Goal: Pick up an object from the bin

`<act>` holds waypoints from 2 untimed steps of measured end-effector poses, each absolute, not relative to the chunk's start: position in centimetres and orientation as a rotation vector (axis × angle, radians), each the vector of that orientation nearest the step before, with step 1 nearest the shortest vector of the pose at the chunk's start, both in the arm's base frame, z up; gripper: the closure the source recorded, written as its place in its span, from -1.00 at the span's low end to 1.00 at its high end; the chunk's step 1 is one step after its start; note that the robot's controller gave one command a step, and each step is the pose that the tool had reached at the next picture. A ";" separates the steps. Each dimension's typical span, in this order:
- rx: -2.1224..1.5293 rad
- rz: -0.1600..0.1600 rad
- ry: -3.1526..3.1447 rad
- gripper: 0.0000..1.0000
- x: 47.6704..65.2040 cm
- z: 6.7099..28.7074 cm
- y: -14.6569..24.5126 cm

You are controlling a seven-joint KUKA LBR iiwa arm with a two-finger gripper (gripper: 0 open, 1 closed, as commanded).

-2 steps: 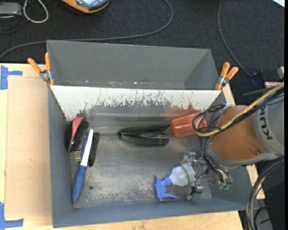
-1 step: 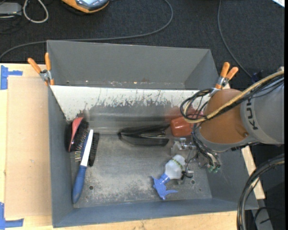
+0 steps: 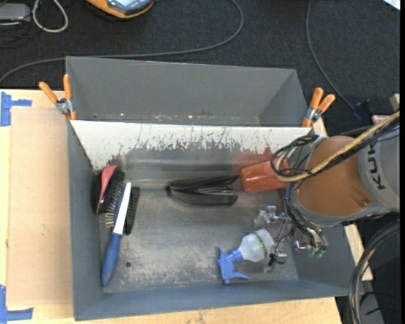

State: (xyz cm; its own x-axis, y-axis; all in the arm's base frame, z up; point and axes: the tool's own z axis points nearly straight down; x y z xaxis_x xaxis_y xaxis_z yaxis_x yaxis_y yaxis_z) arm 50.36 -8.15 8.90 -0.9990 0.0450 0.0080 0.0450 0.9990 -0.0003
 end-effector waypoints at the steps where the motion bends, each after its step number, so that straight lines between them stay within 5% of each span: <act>1: -0.600 -0.007 -3.080 -1.00 52.7 6.9 -5.5; 2: -0.131 -0.003 -3.130 -1.00 50.9 6.9 -5.5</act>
Offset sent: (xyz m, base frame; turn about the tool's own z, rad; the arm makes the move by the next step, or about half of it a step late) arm 0.0017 0.0254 -0.0190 0.0292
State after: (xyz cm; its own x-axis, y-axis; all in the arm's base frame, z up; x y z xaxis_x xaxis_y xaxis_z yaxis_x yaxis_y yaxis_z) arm 50.87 -5.52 6.93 -0.9965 0.0836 0.0094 0.0836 0.9965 0.0016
